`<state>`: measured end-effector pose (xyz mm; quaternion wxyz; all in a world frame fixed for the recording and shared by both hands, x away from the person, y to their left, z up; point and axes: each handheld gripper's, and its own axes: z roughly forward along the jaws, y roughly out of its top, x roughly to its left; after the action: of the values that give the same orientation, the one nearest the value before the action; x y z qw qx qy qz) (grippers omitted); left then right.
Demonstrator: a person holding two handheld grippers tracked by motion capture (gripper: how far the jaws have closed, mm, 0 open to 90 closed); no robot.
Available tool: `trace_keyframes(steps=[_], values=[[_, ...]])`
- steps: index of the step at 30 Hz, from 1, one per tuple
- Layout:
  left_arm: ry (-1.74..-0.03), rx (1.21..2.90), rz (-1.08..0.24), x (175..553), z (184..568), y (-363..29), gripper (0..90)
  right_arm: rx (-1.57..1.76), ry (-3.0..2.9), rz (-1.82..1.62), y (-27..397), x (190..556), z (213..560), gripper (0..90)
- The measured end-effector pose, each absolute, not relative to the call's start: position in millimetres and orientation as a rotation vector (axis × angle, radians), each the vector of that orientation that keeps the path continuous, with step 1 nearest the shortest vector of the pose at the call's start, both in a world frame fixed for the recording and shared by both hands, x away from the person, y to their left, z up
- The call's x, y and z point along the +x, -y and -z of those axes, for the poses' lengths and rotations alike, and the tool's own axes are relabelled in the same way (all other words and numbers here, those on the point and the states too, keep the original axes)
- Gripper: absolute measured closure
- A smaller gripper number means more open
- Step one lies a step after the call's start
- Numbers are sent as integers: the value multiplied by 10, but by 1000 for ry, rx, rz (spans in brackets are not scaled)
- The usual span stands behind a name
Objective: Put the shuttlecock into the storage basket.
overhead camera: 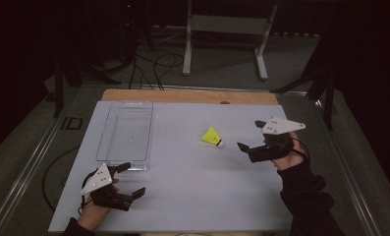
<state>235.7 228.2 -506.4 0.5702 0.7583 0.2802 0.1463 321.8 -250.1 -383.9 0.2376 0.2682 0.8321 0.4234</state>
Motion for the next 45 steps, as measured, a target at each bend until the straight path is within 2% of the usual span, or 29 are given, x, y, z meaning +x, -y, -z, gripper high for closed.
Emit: trace_keyframes(steps=[45], values=[[-648, 1788, -332, 2357, 5070, -2278, 1, 823, -2379, -1064, 2173, 3880, 4043, 78]])
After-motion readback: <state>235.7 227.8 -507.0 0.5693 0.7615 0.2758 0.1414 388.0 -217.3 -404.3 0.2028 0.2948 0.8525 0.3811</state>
